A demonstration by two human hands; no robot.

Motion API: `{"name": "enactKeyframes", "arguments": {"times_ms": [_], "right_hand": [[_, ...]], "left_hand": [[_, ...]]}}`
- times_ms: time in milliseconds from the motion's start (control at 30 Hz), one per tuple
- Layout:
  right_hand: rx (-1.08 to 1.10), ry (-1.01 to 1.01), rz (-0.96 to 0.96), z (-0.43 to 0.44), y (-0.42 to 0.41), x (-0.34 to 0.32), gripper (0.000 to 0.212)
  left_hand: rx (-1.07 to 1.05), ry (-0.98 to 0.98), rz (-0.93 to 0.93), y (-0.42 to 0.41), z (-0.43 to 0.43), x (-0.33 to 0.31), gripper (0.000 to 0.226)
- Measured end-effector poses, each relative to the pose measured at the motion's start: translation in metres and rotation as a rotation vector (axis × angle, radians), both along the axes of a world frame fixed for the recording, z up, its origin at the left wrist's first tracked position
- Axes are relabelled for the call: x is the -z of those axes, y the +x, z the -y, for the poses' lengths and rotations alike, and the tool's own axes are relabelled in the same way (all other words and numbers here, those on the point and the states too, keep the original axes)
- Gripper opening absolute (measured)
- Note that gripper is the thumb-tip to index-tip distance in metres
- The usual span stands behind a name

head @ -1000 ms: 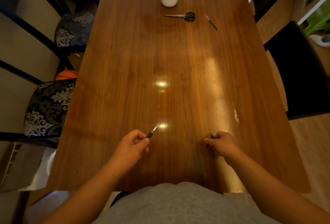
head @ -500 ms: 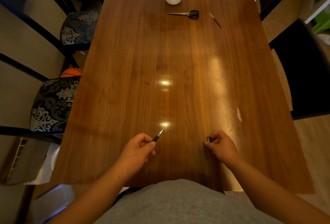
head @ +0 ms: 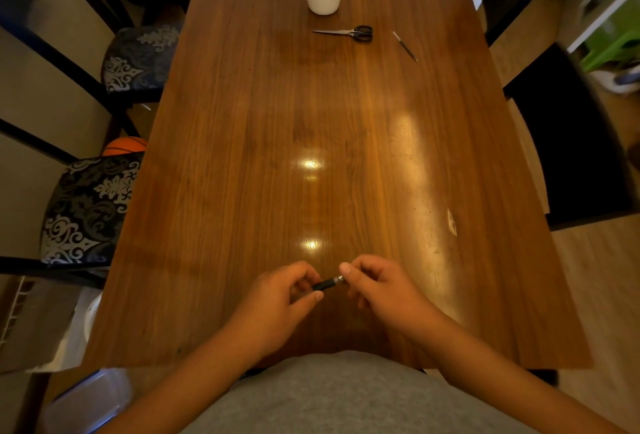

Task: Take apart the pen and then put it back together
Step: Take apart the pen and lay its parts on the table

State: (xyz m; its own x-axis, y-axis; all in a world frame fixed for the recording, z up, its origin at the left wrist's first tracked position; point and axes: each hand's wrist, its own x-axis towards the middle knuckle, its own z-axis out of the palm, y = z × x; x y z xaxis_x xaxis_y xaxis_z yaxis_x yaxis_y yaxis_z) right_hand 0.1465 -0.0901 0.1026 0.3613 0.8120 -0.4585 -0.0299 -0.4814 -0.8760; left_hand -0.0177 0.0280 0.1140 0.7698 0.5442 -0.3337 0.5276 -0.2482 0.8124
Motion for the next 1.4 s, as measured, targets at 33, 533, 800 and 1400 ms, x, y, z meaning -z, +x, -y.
{"name": "enactKeyframes", "arguments": {"times_ms": [33,533,800,1400], "right_hand": [[-0.023,0.008,0.008,-0.001,0.0,-0.002,0.028],[-0.155,0.105,0.15,-0.009,0.002,-0.027,0.033],[-0.211,0.183,0.143,-0.014,0.011,-0.038,0.014],[-0.229,0.073,0.219,-0.014,0.011,-0.039,0.012]], "left_hand": [[0.026,0.042,0.01,0.0,0.0,-0.002,0.011],[0.04,-0.178,0.062,-0.006,-0.01,-0.014,0.01],[0.05,-0.305,0.065,-0.005,-0.02,-0.014,0.009],[0.011,-0.123,0.058,-0.009,-0.019,-0.009,0.012]]}}
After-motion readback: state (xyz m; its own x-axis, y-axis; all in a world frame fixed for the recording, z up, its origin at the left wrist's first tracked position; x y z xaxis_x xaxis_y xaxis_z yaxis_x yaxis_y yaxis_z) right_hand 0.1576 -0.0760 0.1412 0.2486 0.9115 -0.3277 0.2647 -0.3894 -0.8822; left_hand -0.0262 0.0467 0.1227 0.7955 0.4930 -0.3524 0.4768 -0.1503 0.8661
